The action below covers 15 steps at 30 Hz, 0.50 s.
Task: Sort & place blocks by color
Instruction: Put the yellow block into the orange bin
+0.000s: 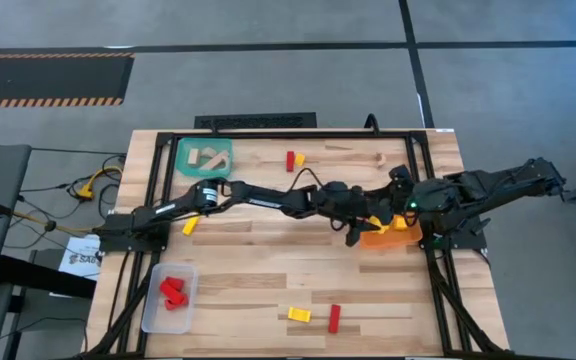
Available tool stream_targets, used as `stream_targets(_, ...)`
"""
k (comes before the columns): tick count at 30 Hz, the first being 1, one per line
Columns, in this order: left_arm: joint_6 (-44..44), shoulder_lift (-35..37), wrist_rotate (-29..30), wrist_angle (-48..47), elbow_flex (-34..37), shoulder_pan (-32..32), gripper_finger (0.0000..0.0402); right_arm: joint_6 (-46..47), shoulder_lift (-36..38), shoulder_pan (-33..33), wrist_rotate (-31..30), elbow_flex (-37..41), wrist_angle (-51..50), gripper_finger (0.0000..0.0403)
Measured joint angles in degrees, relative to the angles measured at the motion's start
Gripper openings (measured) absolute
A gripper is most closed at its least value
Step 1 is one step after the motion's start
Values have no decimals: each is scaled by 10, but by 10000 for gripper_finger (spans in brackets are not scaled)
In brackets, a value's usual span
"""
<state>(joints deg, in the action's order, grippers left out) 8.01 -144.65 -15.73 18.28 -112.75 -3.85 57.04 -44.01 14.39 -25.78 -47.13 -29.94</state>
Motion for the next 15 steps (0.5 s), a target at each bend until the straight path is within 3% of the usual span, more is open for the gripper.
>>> stream_targets(4, -32, -1, 36, -56, -8, 0, 179, 1, -1, 0, 0, 0, -1, 333)
stream_targets(10, -61, 25, 11, -125, -8, -14, 289, -13, -1, -4, 0, 0, -1, 333)
stream_targets(15, -95, 86, 14, -247, -9, -33, 327, -24, 7, -16, -1, 0, -32, 333)
